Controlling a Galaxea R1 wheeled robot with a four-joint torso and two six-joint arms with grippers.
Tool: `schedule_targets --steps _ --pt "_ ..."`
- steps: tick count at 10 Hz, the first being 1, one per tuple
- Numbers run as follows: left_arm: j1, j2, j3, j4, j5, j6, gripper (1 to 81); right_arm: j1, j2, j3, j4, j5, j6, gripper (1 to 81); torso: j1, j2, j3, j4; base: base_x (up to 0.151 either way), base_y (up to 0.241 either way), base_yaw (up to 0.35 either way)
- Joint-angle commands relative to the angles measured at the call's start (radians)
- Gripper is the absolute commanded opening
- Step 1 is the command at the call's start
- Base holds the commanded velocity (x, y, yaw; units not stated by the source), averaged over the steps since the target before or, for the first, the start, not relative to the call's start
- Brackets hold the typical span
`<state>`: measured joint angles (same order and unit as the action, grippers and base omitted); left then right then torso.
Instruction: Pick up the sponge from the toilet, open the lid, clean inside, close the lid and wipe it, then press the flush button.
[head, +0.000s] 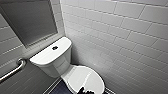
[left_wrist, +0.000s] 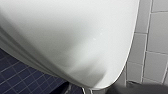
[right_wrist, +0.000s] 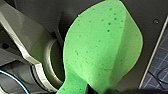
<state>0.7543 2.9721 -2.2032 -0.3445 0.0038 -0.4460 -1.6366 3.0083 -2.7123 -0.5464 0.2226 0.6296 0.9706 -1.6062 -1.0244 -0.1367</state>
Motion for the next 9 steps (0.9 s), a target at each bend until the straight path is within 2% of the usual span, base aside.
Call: schedule_targets --steps 1,5,9 --pt "-0.109 0.013 0.028 -0.007 0.039 0.000 81.1 -0.009 -0.004 -0.004 0.000 -0.055 0.002 1.0 0.000 0.000 0.000 0.000 0.000 0.000 0.000" --pt "-0.132 0.048 -0.062 -0.008 0.038 -0.057 81.1 -0.007 0.000 -0.004 0.000 -0.055 0.002 1.0 0.000 0.000 0.000 0.000 0.000 0.000 0.000" --pt "-0.180 0.058 -0.078 -0.008 0.038 -0.100 81.1 0.002 0.008 -0.004 0.000 -0.075 0.002 1.0 0.000 0.000 0.000 0.000 0.000 0.000 0.000"
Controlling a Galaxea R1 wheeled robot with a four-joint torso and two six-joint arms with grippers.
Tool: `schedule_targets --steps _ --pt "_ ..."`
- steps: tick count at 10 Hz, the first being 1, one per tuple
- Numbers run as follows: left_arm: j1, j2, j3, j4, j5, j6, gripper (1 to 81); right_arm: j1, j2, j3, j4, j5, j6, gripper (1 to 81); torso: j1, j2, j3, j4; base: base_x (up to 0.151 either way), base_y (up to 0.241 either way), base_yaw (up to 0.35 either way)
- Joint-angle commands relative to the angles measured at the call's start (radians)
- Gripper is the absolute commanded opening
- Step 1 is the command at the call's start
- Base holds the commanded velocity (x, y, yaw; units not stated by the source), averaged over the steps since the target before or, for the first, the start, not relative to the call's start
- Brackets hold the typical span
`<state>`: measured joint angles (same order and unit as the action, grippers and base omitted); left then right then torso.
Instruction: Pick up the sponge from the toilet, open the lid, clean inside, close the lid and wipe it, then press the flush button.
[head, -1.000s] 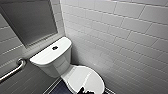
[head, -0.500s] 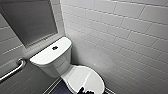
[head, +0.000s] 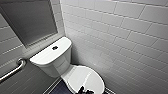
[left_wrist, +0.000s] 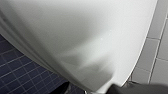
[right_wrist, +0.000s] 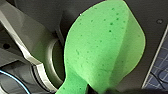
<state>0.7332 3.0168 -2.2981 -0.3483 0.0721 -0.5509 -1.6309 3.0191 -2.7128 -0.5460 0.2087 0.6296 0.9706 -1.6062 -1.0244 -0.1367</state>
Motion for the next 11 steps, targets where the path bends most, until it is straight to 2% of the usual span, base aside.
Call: schedule_targets --steps 1,4,7,11 --pt "-0.163 0.012 0.020 -0.005 -0.029 0.000 81.1 -0.002 0.000 -0.005 -0.002 -0.069 0.001 1.0 0.000 0.000 0.000 0.000 0.000 0.000 0.000" --pt "-0.163 -0.007 0.025 -0.005 -0.032 -0.037 81.1 -0.002 0.002 -0.005 -0.002 -0.069 0.001 1.0 0.000 0.000 0.000 0.000 0.000 0.000 0.000" --pt "-0.163 -0.030 0.038 -0.005 -0.071 -0.081 81.1 -0.004 0.002 -0.005 0.000 -0.071 0.001 1.0 0.000 0.000 0.000 0.000 0.000 0.000 0.000" --pt "-0.171 -0.058 0.120 -0.003 -0.091 -0.084 81.1 0.002 0.005 -0.004 0.000 -0.077 0.002 1.0 0.000 0.000 0.000 0.000 0.000 0.000 0.000"
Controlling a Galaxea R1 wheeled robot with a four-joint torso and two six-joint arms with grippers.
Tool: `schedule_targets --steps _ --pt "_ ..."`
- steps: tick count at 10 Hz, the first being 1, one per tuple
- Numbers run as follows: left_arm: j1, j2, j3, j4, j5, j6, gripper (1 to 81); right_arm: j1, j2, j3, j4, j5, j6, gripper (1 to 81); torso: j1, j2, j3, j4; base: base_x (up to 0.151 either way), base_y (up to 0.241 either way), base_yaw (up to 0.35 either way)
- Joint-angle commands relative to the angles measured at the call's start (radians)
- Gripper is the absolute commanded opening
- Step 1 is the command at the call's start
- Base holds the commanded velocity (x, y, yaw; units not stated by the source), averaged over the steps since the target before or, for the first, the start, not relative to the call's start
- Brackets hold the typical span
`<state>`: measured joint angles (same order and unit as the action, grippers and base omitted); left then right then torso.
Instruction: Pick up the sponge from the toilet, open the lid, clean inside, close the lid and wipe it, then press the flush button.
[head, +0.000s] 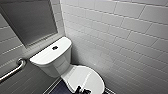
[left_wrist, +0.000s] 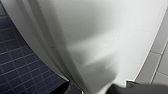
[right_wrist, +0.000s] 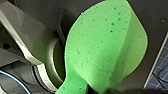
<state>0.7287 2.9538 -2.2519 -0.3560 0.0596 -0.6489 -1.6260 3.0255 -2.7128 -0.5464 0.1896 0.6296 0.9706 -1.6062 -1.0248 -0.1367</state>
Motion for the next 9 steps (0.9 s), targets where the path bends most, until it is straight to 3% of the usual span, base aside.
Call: schedule_targets --steps 1,6,9 --pt "-0.166 -0.001 0.098 0.009 -0.078 0.014 81.1 -0.001 0.000 -0.001 0.000 -0.067 0.001 1.0 0.000 0.000 0.000 0.000 0.000 0.000 0.000" --pt "-0.166 0.018 0.078 0.017 -0.078 0.015 81.1 0.002 0.002 -0.002 -0.001 -0.067 0.001 1.0 0.000 0.000 0.000 0.000 0.000 0.000 0.000" --pt "-0.153 -0.013 0.136 0.018 -0.081 0.015 81.1 0.002 0.002 -0.001 -0.001 -0.067 0.002 1.0 0.000 0.000 0.000 0.000 0.000 0.000 0.000"
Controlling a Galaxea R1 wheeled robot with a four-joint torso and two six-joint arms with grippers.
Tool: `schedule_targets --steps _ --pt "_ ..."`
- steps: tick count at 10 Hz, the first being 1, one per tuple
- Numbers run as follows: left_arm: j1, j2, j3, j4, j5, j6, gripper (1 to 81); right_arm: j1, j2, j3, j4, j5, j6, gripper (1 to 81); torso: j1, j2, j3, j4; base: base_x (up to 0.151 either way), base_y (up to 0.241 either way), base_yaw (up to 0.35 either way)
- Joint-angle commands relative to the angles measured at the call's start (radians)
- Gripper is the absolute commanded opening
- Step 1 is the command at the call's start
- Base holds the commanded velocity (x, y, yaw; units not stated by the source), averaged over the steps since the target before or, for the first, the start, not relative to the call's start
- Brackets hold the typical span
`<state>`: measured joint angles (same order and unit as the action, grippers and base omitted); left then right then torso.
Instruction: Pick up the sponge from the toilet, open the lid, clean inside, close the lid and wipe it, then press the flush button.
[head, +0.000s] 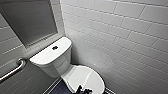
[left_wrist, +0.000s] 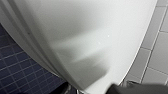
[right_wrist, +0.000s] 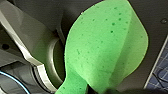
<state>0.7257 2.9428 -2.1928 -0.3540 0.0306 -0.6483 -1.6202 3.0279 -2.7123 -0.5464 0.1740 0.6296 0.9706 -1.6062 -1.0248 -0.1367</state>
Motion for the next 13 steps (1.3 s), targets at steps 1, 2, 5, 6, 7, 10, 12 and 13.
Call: schedule_targets --steps 1,2,5,6,7,10,12,13 --pt "-0.136 -0.017 0.112 0.017 -0.076 0.015 81.1 -0.004 -0.001 -0.003 0.000 -0.050 0.002 1.0 0.000 0.000 0.000 0.000 0.000 0.000 0.000" --pt "-0.119 -0.029 0.137 0.017 -0.100 0.016 81.1 -0.001 -0.001 -0.003 0.000 -0.051 0.002 1.0 0.000 0.000 0.000 0.000 0.000 0.000 0.000" --pt "-0.081 -0.036 0.153 0.063 -0.141 0.021 81.1 0.004 -0.001 -0.003 0.000 -0.053 0.002 1.0 0.000 0.000 0.000 0.000 0.000 0.000 0.000" --pt "-0.076 -0.033 0.153 0.067 -0.159 0.021 81.1 0.004 -0.001 -0.003 0.000 -0.053 0.002 1.0 0.000 0.000 0.000 0.000 0.000 0.000 0.000" --pt "-0.073 -0.031 0.153 0.069 -0.164 0.021 81.1 0.004 -0.001 -0.004 0.002 -0.053 0.002 1.0 0.000 0.000 0.000 0.000 0.000 0.000 0.000" --pt "-0.071 -0.005 0.102 0.090 -0.153 0.022 81.1 0.004 -0.002 -0.004 0.002 -0.053 0.002 1.0 0.000 0.000 0.000 0.000 0.000 0.000 0.000" --pt "-0.056 -0.014 0.112 0.092 -0.136 0.022 81.1 0.006 -0.001 -0.004 0.002 -0.053 0.002 1.0 0.000 0.000 0.000 0.000 0.000 0.000 0.000" --pt "-0.047 -0.020 0.131 0.093 -0.129 0.022 81.1 0.007 -0.001 -0.001 0.000 -0.053 0.002 1.0 0.000 0.000 0.000 0.000 0.000 0.000 0.000"
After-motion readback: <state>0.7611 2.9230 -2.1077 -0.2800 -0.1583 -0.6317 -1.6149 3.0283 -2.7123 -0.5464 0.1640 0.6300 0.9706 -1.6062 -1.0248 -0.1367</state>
